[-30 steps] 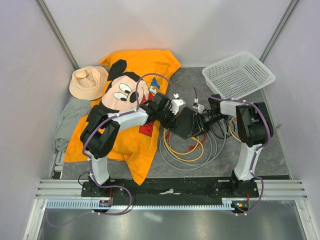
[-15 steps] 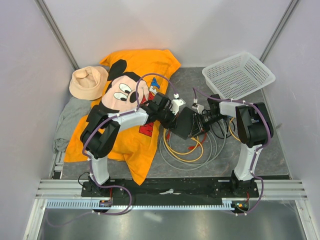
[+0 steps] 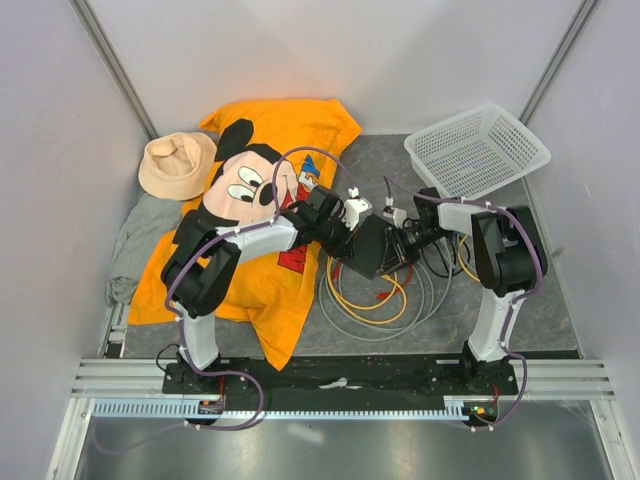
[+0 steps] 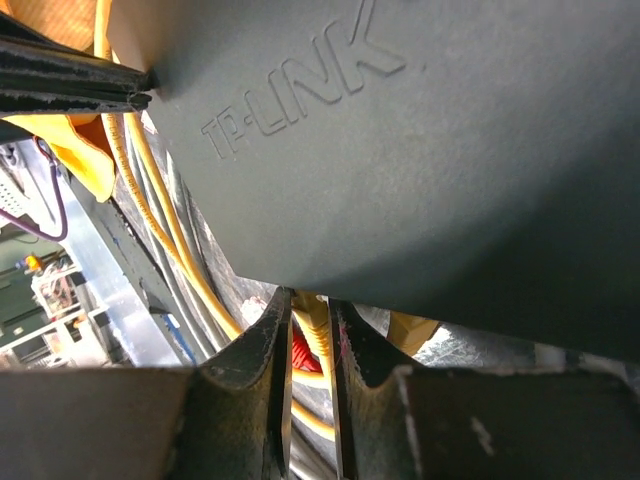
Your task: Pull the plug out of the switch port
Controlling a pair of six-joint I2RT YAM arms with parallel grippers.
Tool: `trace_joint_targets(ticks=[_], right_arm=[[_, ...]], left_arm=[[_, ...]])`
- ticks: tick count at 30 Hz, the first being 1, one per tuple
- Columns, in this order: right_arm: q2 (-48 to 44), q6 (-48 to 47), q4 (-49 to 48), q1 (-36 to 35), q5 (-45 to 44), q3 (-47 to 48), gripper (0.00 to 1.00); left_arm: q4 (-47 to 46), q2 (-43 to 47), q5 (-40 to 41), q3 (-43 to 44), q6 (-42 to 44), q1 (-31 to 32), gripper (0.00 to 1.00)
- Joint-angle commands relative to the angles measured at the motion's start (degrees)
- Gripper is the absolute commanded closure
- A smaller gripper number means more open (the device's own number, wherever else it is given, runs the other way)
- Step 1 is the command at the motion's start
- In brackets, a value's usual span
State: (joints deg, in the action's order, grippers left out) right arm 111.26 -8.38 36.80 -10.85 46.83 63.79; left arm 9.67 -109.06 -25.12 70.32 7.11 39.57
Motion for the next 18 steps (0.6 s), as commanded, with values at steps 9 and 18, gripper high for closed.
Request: trace_joint_targets(ticks=[9,18], right_arm=[[1.16,-1.38,-1.28,-0.66,-10.79,-1.19,0.92],[1.49,0.12,-2.70,0.21,-10.79,3.17,0.95]], left_arm=[[2.02,-2.21,3.68,-0.89,0.09,0.07,0.99],[1.93,-2.83,3.59,0.25,-0.08,0.50,0.98]])
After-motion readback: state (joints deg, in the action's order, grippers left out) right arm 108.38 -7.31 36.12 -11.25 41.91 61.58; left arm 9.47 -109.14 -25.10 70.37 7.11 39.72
